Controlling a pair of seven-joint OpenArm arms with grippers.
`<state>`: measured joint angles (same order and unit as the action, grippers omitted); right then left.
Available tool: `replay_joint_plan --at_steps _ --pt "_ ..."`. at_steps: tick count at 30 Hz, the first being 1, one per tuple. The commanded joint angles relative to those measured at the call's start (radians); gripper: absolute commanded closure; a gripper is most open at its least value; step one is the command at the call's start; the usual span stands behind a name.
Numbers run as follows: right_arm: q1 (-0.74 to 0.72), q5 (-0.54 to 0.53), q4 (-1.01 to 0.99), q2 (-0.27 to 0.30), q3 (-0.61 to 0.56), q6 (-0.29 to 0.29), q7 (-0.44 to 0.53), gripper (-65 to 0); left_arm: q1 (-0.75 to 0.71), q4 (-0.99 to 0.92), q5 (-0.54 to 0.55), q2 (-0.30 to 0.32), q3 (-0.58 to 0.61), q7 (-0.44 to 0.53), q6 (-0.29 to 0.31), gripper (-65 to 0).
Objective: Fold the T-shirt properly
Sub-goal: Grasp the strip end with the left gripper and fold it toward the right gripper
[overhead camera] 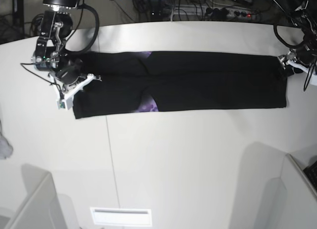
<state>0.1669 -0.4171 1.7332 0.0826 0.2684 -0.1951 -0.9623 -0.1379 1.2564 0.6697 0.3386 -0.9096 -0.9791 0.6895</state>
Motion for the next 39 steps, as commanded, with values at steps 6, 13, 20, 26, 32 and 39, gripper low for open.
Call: replay_joint_plan --at_steps 6,13,20,26,32,39 --pt "-0.010 -0.010 0.018 0.010 0.002 -0.005 0.016 0.0 0.002 -0.048 0.011 0.017 0.102 0.075 0.009 -58.1" --pt "-0.010 -0.010 0.020 0.010 0.002 -0.005 0.016 0.0 0.002 -0.085 0.011 0.018 0.116 0.078 0.009 -14.5" --pt "0.010 -0.012 0.055 0.006 0.004 -0.070 0.022 0.0 0.002 -0.079 0.011 0.046 0.106 0.085 0.009 0.0" --pt "0.046 -0.012 0.116 -0.014 0.010 -0.139 0.018 0.0 -0.009 -0.076 0.011 0.093 0.106 0.164 0.009 0.0" --pt "0.059 -0.012 0.115 -0.016 0.007 -0.142 0.021 0.0 -0.044 0.013 -0.018 0.106 0.105 0.170 0.009 0.0" --pt "0.059 -0.012 0.116 -0.016 0.010 -0.142 0.019 0.0 -0.107 0.397 -0.206 -0.022 0.111 0.164 -0.007 0.0"
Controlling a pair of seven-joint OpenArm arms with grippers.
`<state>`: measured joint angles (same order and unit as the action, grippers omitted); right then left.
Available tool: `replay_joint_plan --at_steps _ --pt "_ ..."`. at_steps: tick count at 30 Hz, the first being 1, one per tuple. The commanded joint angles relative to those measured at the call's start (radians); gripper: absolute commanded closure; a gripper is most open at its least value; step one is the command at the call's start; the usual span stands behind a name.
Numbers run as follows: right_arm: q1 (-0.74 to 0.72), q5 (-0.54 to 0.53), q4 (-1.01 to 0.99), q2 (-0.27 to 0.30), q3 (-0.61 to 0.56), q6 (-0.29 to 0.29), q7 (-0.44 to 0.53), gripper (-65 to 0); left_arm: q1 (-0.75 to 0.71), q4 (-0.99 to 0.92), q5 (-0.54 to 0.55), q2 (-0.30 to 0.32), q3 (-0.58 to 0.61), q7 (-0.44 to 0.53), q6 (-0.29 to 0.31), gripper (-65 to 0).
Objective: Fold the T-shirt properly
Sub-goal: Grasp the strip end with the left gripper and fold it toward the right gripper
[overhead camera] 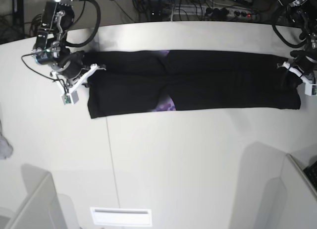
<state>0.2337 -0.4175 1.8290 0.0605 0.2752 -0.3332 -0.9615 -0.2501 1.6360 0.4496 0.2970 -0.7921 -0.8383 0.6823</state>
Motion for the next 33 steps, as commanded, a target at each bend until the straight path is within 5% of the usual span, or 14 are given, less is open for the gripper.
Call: replay_joint_plan --at_steps 1,12,19,33 --pt "-0.007 -0.011 0.021 0.006 0.002 -0.004 0.019 0.0 -0.007 0.068 -0.013 -0.009 -0.003 0.021 -0.002 0.0" --pt "-0.007 -0.011 0.018 0.006 0.003 -0.004 0.019 0.0 -0.070 0.297 -0.171 -0.172 0.188 0.020 -0.002 0.0" --pt "-0.010 -0.011 0.016 0.006 0.003 -0.004 0.019 0.0 -0.070 0.300 -0.219 -0.206 0.283 0.020 -0.006 0.0" --pt "-0.015 -0.010 0.015 0.011 0.003 -0.004 0.017 0.0 -0.071 0.300 -0.209 -0.230 0.483 0.020 -0.121 0.0"
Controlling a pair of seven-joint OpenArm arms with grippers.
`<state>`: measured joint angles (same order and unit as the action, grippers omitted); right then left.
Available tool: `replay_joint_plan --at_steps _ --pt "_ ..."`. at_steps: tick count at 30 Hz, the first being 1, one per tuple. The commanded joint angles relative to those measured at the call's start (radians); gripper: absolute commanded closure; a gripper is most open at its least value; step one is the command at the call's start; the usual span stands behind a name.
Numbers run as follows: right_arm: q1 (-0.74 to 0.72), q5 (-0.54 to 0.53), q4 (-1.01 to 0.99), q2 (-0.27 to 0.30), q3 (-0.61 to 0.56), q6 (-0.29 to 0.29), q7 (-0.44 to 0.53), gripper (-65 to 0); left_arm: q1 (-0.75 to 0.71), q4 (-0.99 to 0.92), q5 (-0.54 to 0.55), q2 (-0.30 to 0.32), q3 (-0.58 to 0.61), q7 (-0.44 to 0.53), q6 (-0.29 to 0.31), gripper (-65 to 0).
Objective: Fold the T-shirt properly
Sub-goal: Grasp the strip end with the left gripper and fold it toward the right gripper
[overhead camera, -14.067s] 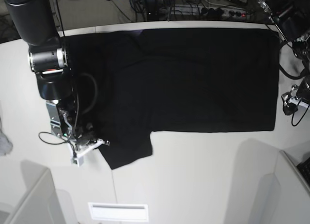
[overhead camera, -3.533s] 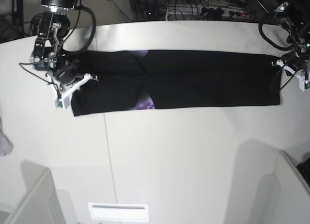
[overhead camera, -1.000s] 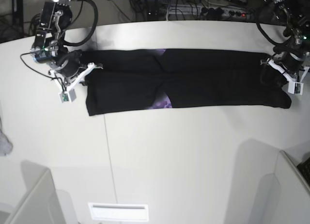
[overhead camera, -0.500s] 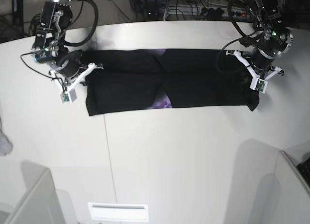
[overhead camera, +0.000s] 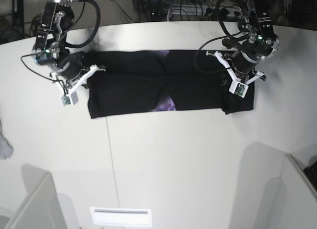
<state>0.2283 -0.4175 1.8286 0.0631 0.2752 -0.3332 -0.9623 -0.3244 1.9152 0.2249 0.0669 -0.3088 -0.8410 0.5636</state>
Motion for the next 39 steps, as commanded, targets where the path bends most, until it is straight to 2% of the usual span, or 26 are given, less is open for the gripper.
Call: replay_joint_plan --at_steps 1,12,25,28,32,39 --pt "-0.010 -0.010 0.015 0.008 0.003 -0.004 0.018 0.0 0.003 0.020 0.014 -0.003 0.007 0.022 -0.010 0.0" --pt "-0.025 -0.007 -0.051 0.011 0.003 -0.004 0.024 0.0 0.003 0.020 0.017 -0.008 0.133 0.022 -0.075 0.0" --pt "-0.034 -0.010 -0.062 0.008 0.003 -0.004 0.024 0.0 0.003 0.020 0.017 -0.011 0.145 0.022 -0.076 0.0" --pt "-0.034 -0.010 -0.062 0.007 0.003 -0.004 0.024 0.0 0.005 0.020 0.017 -0.031 0.145 0.021 -0.076 0.0" --pt "-0.034 -0.010 -0.062 0.007 0.003 -0.004 0.024 0.0 0.018 0.019 0.017 -0.039 0.144 -0.057 -0.076 0.0" --pt "-0.033 -0.010 -0.062 0.008 0.003 -0.004 0.024 0.0 0.028 0.022 0.017 -0.037 0.144 -0.067 -0.075 0.0"
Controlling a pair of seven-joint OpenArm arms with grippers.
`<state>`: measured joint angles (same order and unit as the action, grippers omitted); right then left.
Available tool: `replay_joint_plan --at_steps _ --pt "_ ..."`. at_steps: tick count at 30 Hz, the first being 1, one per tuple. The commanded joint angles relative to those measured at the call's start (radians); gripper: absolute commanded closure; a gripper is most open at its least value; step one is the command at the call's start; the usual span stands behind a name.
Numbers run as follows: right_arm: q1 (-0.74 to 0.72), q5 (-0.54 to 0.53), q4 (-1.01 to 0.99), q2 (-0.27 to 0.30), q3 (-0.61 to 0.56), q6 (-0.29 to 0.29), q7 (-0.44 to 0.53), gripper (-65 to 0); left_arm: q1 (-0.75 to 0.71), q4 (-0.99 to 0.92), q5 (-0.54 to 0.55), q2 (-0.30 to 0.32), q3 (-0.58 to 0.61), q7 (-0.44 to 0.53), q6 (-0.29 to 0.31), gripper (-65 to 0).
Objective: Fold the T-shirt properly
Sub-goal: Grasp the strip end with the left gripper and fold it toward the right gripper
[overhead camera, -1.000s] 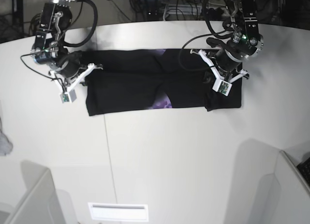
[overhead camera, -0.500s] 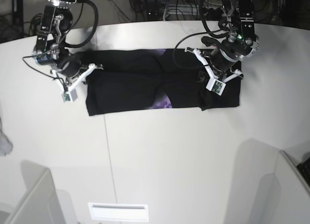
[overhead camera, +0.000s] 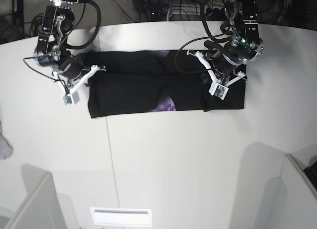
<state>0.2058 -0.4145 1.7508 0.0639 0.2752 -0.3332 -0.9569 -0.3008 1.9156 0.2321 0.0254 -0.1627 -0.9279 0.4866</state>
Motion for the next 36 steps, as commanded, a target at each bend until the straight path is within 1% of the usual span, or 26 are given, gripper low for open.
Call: replay_joint_plan --at_steps 1,23,24,29,31,33,36 --pt "-0.010 -0.013 0.016 0.006 0.003 -0.004 0.019 0.0 0.001 0.022 0.010 0.005 -0.002 0.020 0.002 0.0" --pt "-0.006 -0.013 0.016 0.004 0.002 -0.004 0.019 0.0 -0.002 0.020 0.010 0.005 -0.002 0.019 0.002 0.0" --pt "-0.004 -0.013 0.016 0.004 0.002 -0.004 0.019 0.0 -0.002 0.020 0.010 0.005 -0.002 0.019 0.002 -3.5" --pt "-0.003 -0.013 0.018 0.004 0.003 -0.004 0.017 0.0 -0.001 0.020 0.010 0.005 -0.001 0.019 0.005 -32.1" --pt "-0.003 -0.013 0.019 0.004 0.003 -0.004 0.014 0.0 0.004 0.020 0.010 0.003 0.022 0.019 0.007 -40.6" --pt "-0.003 -0.013 0.021 0.004 0.003 -0.004 0.014 0.0 0.005 0.020 0.010 0.006 0.068 0.019 0.007 -46.6" --pt "-0.003 -0.013 0.022 0.004 0.002 -0.004 0.013 0.0 0.008 0.014 0.010 0.005 0.128 0.019 0.005 -50.7"
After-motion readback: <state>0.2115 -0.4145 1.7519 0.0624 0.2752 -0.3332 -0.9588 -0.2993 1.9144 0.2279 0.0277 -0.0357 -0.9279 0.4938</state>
